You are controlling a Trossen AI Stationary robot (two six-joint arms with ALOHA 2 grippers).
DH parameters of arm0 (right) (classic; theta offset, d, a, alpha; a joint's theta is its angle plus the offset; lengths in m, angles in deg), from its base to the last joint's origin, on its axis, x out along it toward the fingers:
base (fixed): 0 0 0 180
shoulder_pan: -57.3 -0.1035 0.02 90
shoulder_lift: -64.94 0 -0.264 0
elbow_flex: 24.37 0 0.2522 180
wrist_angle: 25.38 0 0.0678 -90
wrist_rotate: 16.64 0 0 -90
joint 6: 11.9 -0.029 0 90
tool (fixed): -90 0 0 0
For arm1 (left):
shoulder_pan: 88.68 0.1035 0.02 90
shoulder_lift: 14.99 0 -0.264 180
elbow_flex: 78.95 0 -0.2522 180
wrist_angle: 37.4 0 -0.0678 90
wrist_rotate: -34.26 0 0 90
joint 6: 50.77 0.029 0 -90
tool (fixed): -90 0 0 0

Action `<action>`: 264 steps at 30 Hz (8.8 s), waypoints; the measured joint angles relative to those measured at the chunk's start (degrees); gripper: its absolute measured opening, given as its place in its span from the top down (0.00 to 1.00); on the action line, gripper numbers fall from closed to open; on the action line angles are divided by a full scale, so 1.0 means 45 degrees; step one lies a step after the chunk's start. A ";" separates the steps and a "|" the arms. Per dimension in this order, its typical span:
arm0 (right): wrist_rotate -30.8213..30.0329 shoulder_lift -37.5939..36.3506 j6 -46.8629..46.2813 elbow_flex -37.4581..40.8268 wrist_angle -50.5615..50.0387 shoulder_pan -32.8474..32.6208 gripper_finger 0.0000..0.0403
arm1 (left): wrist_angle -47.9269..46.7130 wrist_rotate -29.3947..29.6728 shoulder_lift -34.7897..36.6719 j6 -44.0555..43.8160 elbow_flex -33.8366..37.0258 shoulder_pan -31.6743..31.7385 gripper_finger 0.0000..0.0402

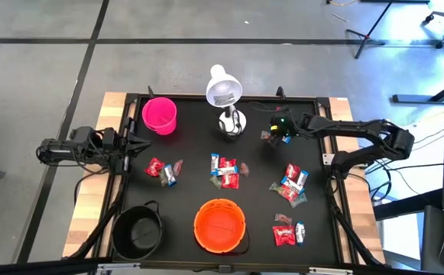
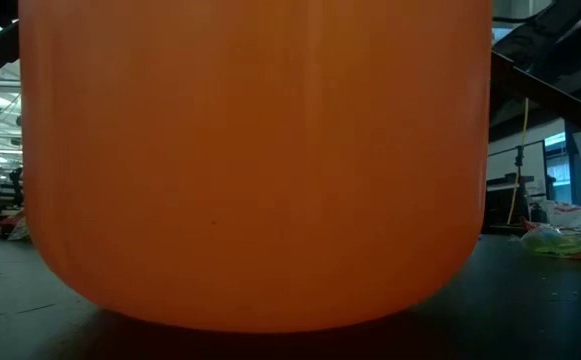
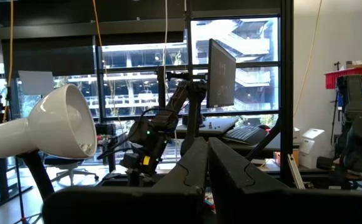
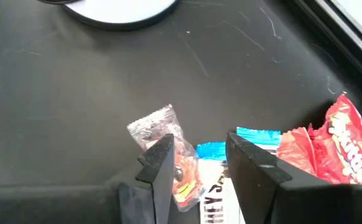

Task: Sort candy
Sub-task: Put the orange candy into the pink bucket

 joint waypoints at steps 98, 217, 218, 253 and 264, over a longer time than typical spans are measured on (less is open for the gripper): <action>0.5049 -0.2942 -0.0763 0.0019 0.3307 -0.0015 1.00 | -0.0003 0.0002 0.0001 0.0010 0.0000 -0.0001 0.98; -0.1875 0.1342 0.2527 -0.2068 1.1907 -0.6353 1.00 | 0.9026 0.4276 -1.8303 0.0662 -0.6583 0.0773 0.49; -0.1832 0.1383 0.2532 -0.2130 1.1875 -0.6353 1.00 | 0.8951 0.4563 -1.8303 0.0654 -0.6579 0.0773 0.49; -0.2703 -0.0730 0.3580 -0.2229 0.9221 -0.6339 0.61 | 0.6134 0.7849 -1.7253 0.2146 -0.6568 -0.0085 1.00; -0.5056 -0.2729 0.3937 -0.2229 0.6048 -0.6338 0.44 | 0.1619 1.5334 -1.2659 0.2667 -0.6563 -0.1362 1.00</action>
